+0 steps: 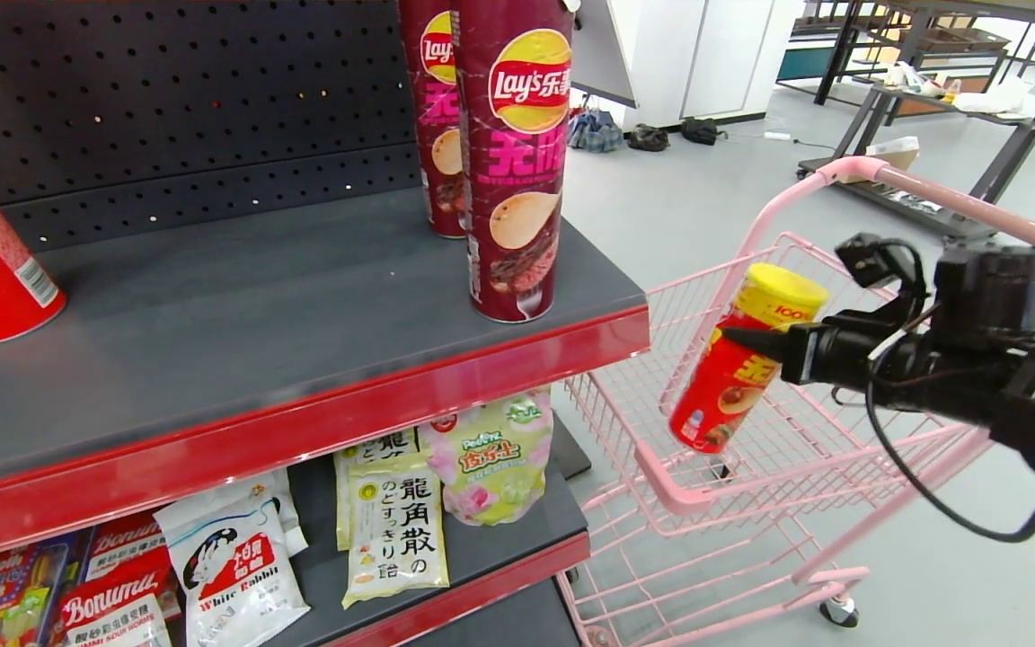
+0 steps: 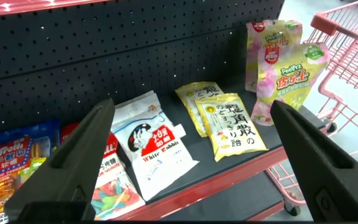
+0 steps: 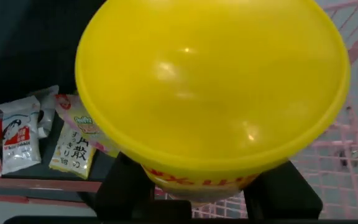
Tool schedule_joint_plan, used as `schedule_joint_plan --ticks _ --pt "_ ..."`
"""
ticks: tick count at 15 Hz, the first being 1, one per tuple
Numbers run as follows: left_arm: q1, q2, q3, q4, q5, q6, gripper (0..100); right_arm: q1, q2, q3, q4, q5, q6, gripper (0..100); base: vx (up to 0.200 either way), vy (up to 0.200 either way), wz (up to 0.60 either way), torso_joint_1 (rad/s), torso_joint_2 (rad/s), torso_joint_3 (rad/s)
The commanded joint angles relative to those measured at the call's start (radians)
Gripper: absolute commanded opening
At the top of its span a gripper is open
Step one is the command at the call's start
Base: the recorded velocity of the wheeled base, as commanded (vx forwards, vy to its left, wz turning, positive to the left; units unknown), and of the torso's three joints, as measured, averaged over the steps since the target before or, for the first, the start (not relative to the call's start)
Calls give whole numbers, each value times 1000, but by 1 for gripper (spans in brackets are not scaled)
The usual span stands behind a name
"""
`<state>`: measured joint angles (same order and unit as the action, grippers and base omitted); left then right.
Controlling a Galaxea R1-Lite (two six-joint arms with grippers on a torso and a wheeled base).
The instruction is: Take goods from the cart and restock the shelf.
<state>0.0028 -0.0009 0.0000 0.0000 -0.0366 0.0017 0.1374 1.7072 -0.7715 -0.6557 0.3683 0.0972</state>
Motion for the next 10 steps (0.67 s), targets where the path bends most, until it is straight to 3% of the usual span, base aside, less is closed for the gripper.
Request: schedule_joint_plan --ticks 1,2,3,6,10 --pt "0 1 0 0 0 -2 100 -58 -305 -121 212 -2 -85 0 0 0 0 0 0 0" --pt "0 1 0 0 0 -2 100 -64 -365 -115 254 -5 -93 0 0 0 0 0 0 0" --pt "0 1 0 0 -2 -2 100 -107 -518 -98 389 -58 -111 0 0 0 0 0 0 0" --pt "0 1 0 0 -2 -2 100 -188 -842 -37 732 -77 -120 0 0 0 0 0 0 0" --pt "0 1 0 0 -2 -2 100 -292 -1107 127 834 -100 -120 0 0 0 0 0 0 0"
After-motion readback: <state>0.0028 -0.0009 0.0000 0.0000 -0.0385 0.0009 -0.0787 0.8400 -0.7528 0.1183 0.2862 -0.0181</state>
